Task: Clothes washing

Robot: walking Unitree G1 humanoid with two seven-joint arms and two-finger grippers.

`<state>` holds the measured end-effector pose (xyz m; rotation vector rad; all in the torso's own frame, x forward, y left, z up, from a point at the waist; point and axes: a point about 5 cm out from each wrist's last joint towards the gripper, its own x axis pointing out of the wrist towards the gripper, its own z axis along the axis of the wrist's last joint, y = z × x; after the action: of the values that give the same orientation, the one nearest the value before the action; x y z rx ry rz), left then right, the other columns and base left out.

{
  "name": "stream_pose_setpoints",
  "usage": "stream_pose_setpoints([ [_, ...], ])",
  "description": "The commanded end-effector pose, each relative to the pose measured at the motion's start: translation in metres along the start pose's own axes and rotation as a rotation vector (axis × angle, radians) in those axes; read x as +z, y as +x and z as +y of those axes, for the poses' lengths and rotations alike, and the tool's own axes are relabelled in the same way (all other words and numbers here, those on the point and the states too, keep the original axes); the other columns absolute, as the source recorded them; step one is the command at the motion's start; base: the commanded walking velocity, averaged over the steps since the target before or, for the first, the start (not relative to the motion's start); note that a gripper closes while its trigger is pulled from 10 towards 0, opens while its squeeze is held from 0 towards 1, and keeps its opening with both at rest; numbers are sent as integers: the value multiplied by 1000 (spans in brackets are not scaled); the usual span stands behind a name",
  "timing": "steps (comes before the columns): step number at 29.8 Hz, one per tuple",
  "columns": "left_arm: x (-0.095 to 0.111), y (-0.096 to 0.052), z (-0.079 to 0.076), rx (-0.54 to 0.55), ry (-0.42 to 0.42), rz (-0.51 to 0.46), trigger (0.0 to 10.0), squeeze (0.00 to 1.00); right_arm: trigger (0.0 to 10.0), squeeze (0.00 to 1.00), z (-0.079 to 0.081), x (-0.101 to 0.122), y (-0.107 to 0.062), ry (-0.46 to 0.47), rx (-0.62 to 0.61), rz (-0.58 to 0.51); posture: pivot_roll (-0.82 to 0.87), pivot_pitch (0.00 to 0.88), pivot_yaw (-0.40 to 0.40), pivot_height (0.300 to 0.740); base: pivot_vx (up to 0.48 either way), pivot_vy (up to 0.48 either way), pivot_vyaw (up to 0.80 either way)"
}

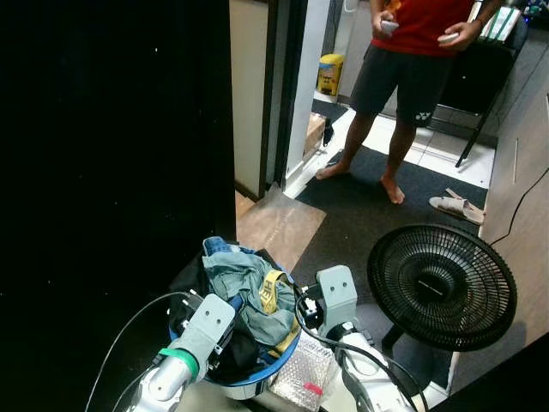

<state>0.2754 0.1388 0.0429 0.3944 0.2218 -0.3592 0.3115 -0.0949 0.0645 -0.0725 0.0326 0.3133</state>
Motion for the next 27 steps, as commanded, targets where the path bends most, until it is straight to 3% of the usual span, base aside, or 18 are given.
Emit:
stream_pose_setpoints([
  [1, -10, -3, -3, -1, 13, 41, 10000, 0, 10000, 0, 4, -6, -2, 3, 19, 22, 89, 75, -9, 740, 0, 0, 0],
  [5, -19, -4, -5, -7, 45, 92, 10000, 0, 10000, 0, 11, -5, -2, -2, 49, 21, 96, 107, -20, 740, 0, 0, 0],
  [9, -20, 1, -7, -72, -86, 166, 10000, 0, 10000, 0, 13, -2, 3, -7, 68, 17, 102, 131, -27, 740, 0, 0, 0],
  [15, -9, 11, -3, -81, -148, 157, 10000, 0, 10000, 0, 11, -2, 5, -13, 67, 23, 114, 160, -30, 740, 0, 0, 0],
  [17, 3, 18, 5, -28, -138, 119, 10000, 0, 10000, 0, 9, -2, 6, -18, 66, 28, 111, 177, -31, 740, 0, 0, 0],
  [18, 27, 30, 26, 83, -66, 23, 10000, 0, 10000, 0, 8, -2, 7, -22, 64, 29, 109, 197, -34, 740, 0, 0, 0],
  [19, 27, 30, 26, 83, -66, 23, 10000, 0, 10000, 0, 8, -2, 7, -22, 64, 29, 109, 197, -34, 740, 0, 0, 0],
  [20, 51, 37, 48, 182, -10, -72, 10000, 0, 10000, 0, 8, -1, 8, -24, 63, 29, 109, 214, -32, 740, 0, 0, 0],
  [22, 51, 37, 48, 182, -10, -72, 10000, 0, 10000, 0, 8, -1, 8, -24, 63, 29, 109, 214, -32, 740, 0, 0, 0],
  [23, 72, 40, 66, 264, 29, -150, 10000, 0, 10000, 0, 8, 0, 8, -27, 62, 27, 108, 229, -31, 740, 0, 0, 0],
  [24, 72, 40, 66, 264, 29, -150, 10000, 0, 10000, 0, 8, 0, 8, -27, 62, 27, 108, 229, -31, 740, 0, 0, 0],
  [25, 89, 41, 81, 318, 47, -202, 10000, 0, 10000, 0, 8, 0, 8, -28, 63, 25, 106, 244, -32, 740, 0, 0, 0],
  [26, 89, 41, 81, 318, 47, -202, 10000, 0, 10000, 0, 8, 0, 8, -28, 63, 25, 106, 244, -32, 740, 0, 0, 0],
  [27, 100, 43, 91, 337, 69, -213, 10000, 0, 10000, 0, 10, 0, 7, -28, 67, 25, 110, 276, -34, 740, 0, 0, 0],
])
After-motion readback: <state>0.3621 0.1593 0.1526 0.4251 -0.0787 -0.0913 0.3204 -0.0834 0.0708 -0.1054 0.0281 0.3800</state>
